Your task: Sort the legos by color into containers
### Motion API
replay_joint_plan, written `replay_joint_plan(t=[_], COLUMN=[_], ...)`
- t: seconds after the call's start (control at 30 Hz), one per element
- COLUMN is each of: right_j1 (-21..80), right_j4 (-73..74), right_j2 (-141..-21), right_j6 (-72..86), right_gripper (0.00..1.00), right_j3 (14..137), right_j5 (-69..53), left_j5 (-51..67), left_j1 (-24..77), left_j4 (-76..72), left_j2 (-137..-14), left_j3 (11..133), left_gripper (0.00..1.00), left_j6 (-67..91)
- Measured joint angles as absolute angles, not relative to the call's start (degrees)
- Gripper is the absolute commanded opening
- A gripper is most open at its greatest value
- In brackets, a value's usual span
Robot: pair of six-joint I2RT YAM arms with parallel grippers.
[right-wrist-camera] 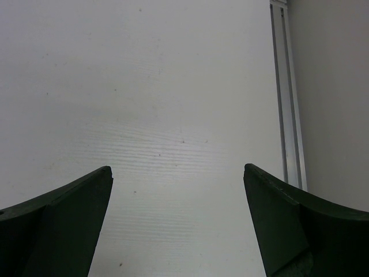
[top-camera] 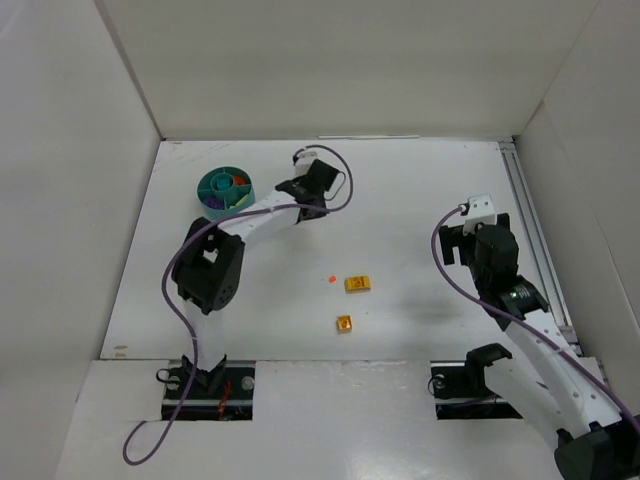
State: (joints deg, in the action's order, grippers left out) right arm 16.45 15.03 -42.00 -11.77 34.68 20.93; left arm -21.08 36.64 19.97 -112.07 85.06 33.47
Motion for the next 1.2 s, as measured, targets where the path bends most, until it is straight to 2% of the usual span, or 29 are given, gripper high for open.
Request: replay_joint_plan(t=[0.2, 0.43, 0.83, 0.93, 0.97, 1.2], right_j1=[16.08, 15.81, 15.79, 15.79, 15.81, 15.79], right_j4=[15.03, 15.03, 14.98, 14.96, 14.96, 14.90], right_j2=[-41.89, -41.87, -42.57, -43.22, -43.38, -43.77], right_j6=[-11.75, -11.75, -11.79, -11.79, -11.79, -11.79], right_gripper=[1.00, 1.00, 1.00, 1.00, 1.00, 1.00], right_j3=[34.65, 34.63, 33.67, 33.63, 33.63, 33.56], right_j5=[20.93, 20.97, 21.02, 21.04, 21.04, 21.04], left_j5=[-22.09, -23.00, -22.57, -22.44, -22.35, -22.24], left_j1=[24.08, 13.19, 9.50, 9.47, 9.41, 9.23], left_j4=[18.02, 18.37, 18.26, 18.24, 18.22, 18.02], left_j2=[-104.03, -105.27, -110.56, -111.46, -111.63, -111.68], left_j3=[85.19, 89.49, 93.84, 93.91, 93.91, 94.30], left_gripper=[0.10, 0.10, 0.12, 0.17, 0.22, 0.32], left_j6=[32.99, 30.81, 27.97, 27.75, 27.68, 27.27])
